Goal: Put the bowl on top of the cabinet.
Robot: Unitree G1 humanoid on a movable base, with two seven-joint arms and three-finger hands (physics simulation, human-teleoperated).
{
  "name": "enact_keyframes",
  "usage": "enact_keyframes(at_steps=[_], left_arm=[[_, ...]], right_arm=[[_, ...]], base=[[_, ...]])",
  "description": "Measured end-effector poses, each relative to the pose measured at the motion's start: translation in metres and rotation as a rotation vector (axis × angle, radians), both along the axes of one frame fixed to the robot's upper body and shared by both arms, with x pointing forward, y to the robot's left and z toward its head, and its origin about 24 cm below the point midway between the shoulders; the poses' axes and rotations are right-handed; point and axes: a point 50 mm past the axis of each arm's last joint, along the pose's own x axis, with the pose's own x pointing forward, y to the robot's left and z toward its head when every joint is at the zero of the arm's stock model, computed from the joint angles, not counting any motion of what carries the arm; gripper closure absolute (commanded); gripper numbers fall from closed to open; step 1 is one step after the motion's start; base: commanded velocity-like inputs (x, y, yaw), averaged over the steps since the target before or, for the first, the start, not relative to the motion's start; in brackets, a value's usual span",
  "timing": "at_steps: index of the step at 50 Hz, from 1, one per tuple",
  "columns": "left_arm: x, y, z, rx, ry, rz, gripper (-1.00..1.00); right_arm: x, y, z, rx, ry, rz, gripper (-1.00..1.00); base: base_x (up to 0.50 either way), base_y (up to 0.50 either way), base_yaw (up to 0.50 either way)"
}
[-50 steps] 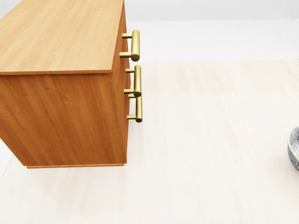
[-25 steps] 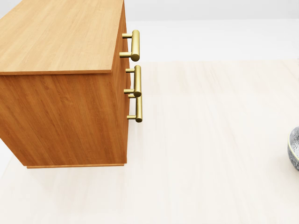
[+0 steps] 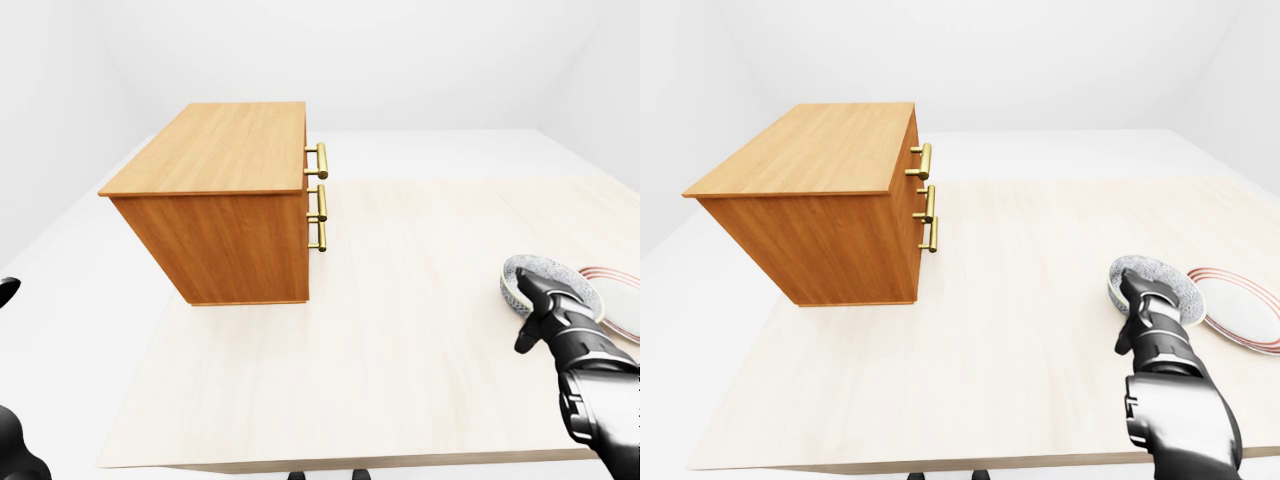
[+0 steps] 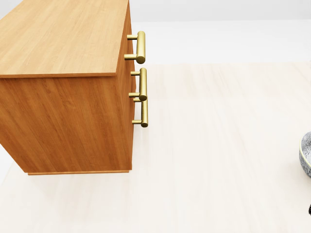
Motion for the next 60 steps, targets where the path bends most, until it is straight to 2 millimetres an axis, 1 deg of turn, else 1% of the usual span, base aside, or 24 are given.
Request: enact_keyframes(at_steps=[17,26,27,28,29,38,54,58,60], left_arm=[[0.000,0.000,0.000,0.001,0.001,0.000,-1.00],[0.000,0.000,0.000,0.001,0.001,-0.001,-1.00],[0.000,0.000,0.000,0.001,0.001,0.000,-1.00],[0.000,0.000,0.000,0.001,0.001,0.000,-1.00],[0.000,0.000,0.000,0.001,0.000,0.000,-1.00],[-0.001,-0.001,0.000,0.002,-0.002,0.000,-1.00],[-0.002,-0.001,0.001,0.003,-0.007,0.001,-1.00],[-0.002,-0.001,0.001,0.004,-0.008,0.001,-1.00],[-0.002,-0.001,0.002,0.004,-0.009,0.001,-1.00]], right_arm=[[-0.008,0.007,-0.019,0.043,0.015,-0.011,-1.00],[-0.009,0.010,-0.023,0.060,0.006,-0.013,-1.00],[-0.009,0.010,-0.023,0.062,0.006,-0.013,-0.35],[-0.009,0.011,-0.024,0.062,0.004,-0.014,0.13],[-0.009,0.010,-0.023,0.059,0.001,-0.014,1.00],[-0.007,0.003,-0.012,0.004,-0.043,-0.012,1.00],[-0.006,0.003,-0.011,-0.020,-0.036,0.000,1.00],[0.000,0.006,-0.006,0.010,-0.077,-0.012,1.00],[0.008,0.009,0.002,0.017,-0.108,-0.007,1.00]], base=[[0.00,0.00,0.00],[0.00,0.00,0.00],[0.00,0.00,0.00],[0.00,0.00,0.00],[0.00,0.00,0.00],[0.00,0.00,0.00],[0.00,0.00,0.00],[0.00,0.00,0.00],[0.00,0.00,0.00]])
